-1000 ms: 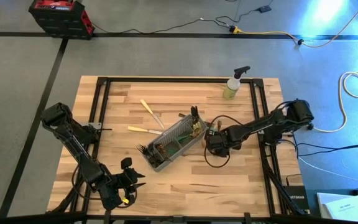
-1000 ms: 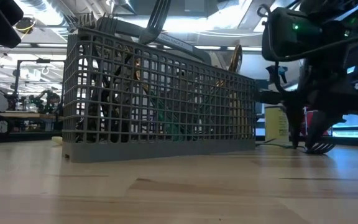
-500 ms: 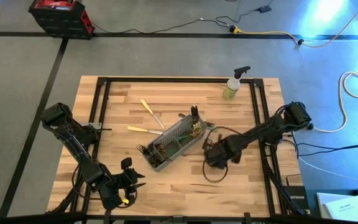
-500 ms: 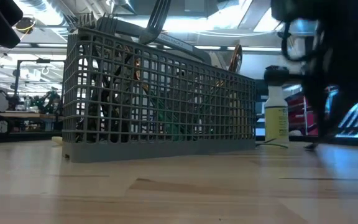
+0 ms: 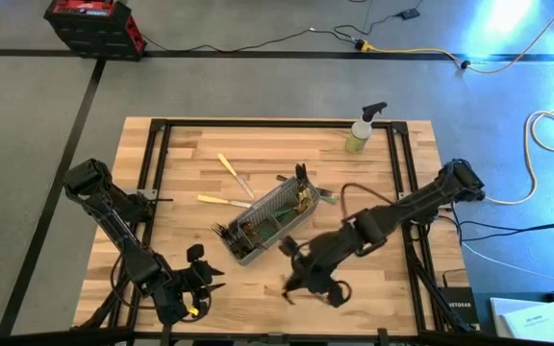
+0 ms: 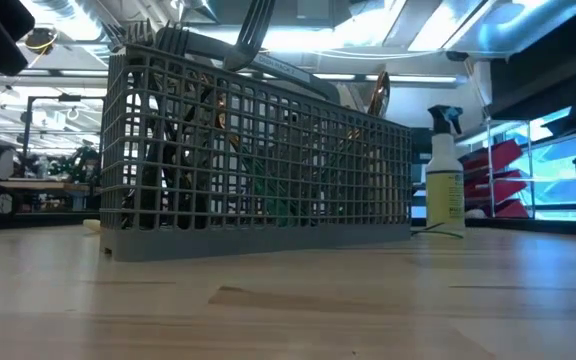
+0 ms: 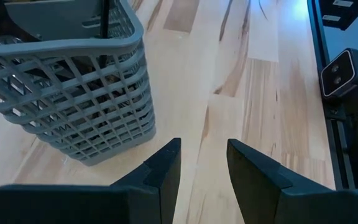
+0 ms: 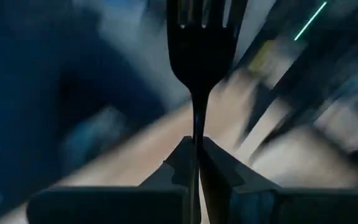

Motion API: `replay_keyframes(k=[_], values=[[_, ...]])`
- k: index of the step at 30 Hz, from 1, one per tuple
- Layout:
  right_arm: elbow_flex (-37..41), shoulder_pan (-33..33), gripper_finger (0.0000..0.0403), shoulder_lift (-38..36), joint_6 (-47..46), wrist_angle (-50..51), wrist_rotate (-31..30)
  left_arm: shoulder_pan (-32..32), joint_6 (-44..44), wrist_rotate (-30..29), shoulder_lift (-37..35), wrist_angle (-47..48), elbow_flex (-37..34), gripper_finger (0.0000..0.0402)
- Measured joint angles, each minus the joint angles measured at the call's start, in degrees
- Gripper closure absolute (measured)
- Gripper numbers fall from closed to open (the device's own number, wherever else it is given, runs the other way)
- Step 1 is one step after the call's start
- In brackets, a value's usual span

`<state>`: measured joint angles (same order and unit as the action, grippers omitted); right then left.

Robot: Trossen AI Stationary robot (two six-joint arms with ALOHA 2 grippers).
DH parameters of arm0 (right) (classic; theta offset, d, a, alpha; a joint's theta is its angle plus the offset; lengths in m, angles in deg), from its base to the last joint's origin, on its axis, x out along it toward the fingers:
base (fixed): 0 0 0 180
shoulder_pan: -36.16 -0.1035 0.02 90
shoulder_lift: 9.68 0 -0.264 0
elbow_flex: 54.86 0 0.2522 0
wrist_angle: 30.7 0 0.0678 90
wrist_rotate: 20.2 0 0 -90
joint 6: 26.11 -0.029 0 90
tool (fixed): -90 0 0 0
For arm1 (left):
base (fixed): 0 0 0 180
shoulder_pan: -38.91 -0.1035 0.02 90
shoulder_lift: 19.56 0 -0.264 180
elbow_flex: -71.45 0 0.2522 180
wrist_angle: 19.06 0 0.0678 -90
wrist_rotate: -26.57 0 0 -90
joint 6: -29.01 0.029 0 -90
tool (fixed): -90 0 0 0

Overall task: Sort silverware
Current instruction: Put the fork into the silverware tray

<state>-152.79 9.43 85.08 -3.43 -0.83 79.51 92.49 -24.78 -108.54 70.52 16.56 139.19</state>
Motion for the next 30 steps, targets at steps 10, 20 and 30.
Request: replay_keyframes(k=[10,20,30], values=[[-0.3,8.3,0.0403,8.4,-4.2,-21.9,-1.6,0.0,0.4,-0.1,0.0,0.0,0.0,0.0286],[-0.4,14.6,0.0403,14.6,-13.4,-17.2,-3.9,0.0,0.4,-0.1,0.0,0.0,0.0,0.0286],[-0.4,14.3,0.0372,14.7,-20.8,-16.0,-5.3,0.0,0.7,-0.1,0.0,0.1,0.0,0.0286]])
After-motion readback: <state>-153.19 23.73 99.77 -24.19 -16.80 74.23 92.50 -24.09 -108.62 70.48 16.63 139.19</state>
